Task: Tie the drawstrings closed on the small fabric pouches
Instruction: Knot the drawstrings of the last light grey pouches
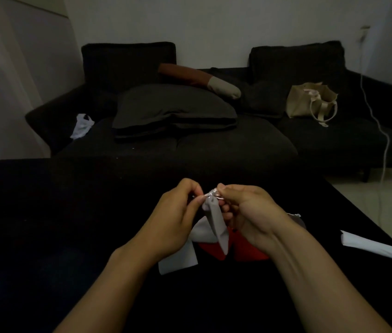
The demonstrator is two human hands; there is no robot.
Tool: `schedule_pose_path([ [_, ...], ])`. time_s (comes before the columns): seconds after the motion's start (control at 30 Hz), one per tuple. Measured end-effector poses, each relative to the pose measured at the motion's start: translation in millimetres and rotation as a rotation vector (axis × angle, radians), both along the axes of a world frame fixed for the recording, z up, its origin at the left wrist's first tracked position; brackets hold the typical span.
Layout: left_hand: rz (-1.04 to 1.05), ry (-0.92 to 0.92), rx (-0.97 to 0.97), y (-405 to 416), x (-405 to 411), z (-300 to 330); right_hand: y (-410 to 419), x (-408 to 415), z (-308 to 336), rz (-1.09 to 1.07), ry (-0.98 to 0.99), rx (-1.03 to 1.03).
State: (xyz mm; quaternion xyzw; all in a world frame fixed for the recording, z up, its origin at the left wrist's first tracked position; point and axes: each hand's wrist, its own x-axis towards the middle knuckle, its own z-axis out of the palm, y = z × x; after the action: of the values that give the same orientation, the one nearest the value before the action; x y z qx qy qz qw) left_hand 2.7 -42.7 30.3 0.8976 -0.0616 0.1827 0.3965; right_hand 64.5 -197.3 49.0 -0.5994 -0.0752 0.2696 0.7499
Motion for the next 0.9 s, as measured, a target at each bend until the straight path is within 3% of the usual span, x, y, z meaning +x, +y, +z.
schedule_pose_path([
  [0.23, -0.046, -0.097, -0.145, -5, -4, 5, -8, 0, 4, 0.066, 0.035, 0.023],
  [0.5, 0.05, -0.255, -0.137, -10, -5, 5, -9, -1, 2, 0.103, -0.069, 0.01],
  [0.7, 0.084, -0.241, -0.154, -11, -5, 1, -8, -1, 0, 0.127, -0.19, -0.089],
  [0.9, -0.04, -0.15, -0.281, -8, -5, 2, -11, -1, -2, 0.14, -0.187, -0.066],
])
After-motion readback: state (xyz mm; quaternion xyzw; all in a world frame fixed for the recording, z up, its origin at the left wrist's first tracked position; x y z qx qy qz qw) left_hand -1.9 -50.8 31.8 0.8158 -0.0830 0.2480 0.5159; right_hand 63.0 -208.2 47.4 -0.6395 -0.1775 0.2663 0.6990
